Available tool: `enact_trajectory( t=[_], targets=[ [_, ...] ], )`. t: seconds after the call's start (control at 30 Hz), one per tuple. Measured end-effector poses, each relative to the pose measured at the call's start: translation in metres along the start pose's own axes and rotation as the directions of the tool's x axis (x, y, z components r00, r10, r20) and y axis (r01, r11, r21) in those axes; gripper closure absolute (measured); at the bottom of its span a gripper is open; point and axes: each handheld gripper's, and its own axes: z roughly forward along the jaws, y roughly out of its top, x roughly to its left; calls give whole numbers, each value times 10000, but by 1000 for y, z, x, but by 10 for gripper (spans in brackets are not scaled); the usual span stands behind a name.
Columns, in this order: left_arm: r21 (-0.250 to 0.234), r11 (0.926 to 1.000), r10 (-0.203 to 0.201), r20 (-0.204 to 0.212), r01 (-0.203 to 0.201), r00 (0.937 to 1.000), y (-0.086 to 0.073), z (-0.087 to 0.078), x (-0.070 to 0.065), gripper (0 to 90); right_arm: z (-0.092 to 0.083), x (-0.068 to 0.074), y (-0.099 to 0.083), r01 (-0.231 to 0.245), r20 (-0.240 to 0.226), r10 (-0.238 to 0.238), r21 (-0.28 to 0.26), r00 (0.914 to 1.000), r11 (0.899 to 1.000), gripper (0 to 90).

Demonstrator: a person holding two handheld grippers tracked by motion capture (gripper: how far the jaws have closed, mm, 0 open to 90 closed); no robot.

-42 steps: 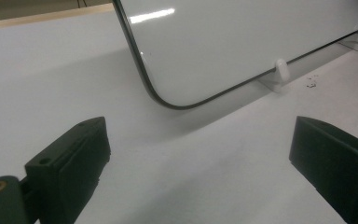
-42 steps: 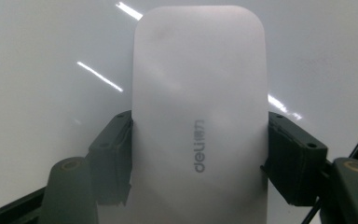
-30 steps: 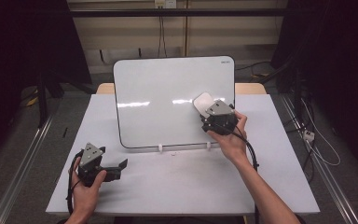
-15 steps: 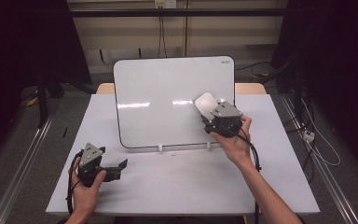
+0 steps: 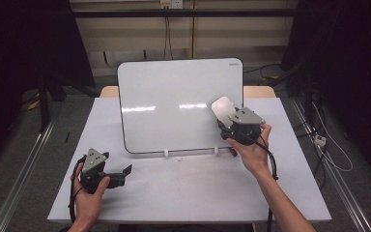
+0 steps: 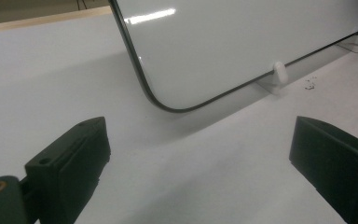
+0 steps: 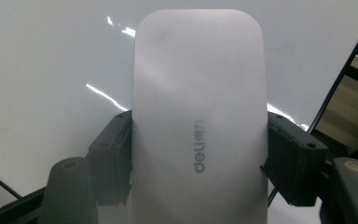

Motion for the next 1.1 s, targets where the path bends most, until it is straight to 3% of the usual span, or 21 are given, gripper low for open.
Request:
enact_trajectory(
  t=[0.5,1.1],
  targets=[
    [-45,9999,-138,31,138,9999,-2,-1,3,47,-18,-12,-16,-159,206,158,60,9997,9999,318],
    [-9,9999,-147,44,147,9999,-1,-1,3,48,-13,15,-31,205,-253,-200,227,9995,9995,318]
  ],
)
